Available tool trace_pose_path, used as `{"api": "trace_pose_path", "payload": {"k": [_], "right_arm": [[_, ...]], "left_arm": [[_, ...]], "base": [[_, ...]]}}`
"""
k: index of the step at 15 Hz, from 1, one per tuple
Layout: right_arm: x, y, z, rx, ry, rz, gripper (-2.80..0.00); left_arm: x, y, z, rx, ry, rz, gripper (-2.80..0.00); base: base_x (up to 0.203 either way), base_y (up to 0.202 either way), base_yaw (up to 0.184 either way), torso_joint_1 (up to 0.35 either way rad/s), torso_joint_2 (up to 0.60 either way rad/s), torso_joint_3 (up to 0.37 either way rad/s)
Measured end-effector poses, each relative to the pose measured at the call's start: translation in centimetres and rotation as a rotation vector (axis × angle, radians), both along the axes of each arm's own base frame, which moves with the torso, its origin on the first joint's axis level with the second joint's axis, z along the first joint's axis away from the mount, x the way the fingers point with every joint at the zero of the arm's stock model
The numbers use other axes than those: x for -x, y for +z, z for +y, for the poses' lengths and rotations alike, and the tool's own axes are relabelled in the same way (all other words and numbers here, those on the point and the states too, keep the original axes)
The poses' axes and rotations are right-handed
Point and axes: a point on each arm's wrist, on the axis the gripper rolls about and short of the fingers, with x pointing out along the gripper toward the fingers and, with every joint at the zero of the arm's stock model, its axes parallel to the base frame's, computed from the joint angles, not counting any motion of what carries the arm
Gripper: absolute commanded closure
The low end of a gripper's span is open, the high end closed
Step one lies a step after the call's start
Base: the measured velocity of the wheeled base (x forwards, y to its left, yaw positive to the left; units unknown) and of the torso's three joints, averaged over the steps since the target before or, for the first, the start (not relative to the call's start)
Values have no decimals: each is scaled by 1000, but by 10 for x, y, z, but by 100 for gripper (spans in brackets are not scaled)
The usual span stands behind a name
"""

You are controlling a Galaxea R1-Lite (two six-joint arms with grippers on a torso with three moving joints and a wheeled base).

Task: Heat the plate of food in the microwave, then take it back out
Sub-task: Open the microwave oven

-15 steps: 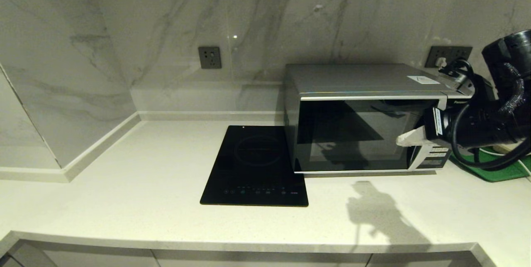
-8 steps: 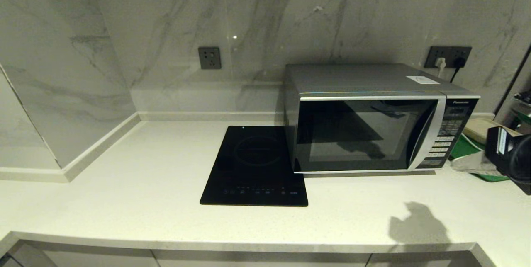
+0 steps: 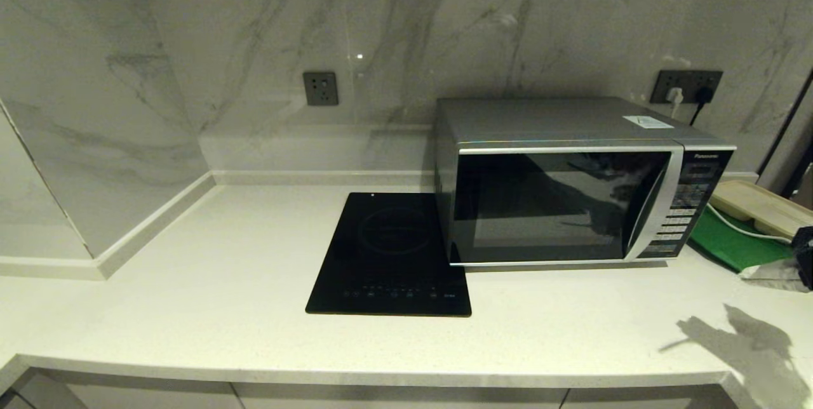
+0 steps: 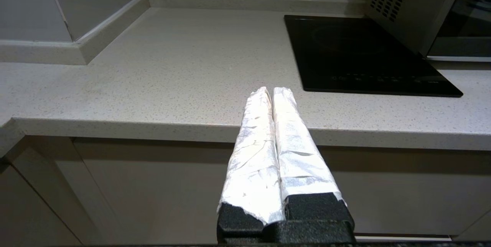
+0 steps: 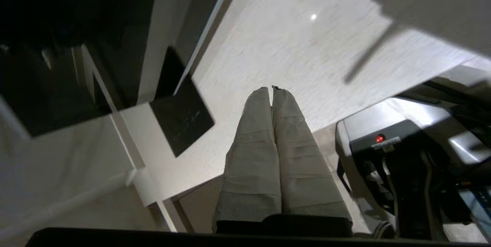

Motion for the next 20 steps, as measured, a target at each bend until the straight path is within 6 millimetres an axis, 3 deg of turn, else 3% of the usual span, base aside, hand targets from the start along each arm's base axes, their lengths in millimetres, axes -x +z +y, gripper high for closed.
{"api": "trace_pose_path", "payload": {"k": [3, 12, 20], "right_arm": [[-17, -19, -24, -2, 4, 12, 0], [-63, -77, -58, 16, 74, 51, 0], [-99, -94, -64, 140, 200, 0, 0]], "left_arm": [[0, 0, 0, 0, 0, 0, 0], [0, 0, 0, 0, 0, 0, 0], [0, 0, 0, 0, -1, 0, 0]], "base": [[0, 0, 0, 0, 0, 0], [0, 0, 0, 0, 0, 0], [0, 0, 0, 0, 0, 0]]}}
